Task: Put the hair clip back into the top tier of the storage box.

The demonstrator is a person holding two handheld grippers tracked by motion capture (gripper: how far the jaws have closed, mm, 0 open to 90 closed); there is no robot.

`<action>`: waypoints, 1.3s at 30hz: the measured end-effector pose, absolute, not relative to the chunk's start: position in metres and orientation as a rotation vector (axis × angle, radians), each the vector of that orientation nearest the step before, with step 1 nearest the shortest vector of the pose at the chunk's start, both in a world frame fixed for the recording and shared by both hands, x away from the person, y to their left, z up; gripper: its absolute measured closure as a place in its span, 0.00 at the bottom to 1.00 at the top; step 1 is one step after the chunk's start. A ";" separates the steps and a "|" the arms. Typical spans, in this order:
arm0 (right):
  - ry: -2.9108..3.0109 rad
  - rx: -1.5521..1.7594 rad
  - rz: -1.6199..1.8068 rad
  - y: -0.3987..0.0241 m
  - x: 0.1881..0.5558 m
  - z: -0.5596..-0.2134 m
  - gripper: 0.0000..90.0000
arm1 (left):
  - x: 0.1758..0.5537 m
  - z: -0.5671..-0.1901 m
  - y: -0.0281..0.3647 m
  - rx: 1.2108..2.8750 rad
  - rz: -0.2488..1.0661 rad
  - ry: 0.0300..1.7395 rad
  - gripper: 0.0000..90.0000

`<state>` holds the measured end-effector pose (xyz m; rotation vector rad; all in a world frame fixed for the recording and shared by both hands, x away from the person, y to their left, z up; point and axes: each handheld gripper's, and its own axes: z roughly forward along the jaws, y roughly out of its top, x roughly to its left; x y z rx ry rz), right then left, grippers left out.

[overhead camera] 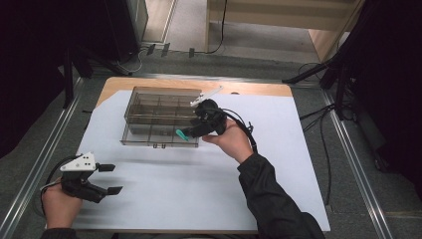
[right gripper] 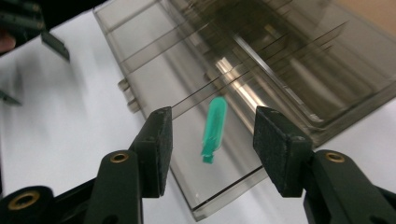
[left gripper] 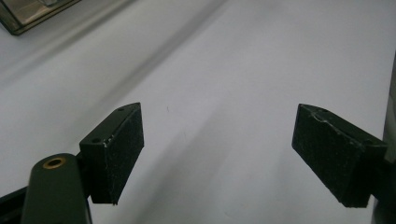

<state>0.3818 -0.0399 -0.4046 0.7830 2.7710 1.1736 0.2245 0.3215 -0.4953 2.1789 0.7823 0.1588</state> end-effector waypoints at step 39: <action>2.632 0.886 1.173 -0.106 0.385 -0.412 0.29 | 0.241 -0.495 0.314 2.163 0.140 0.754 0.20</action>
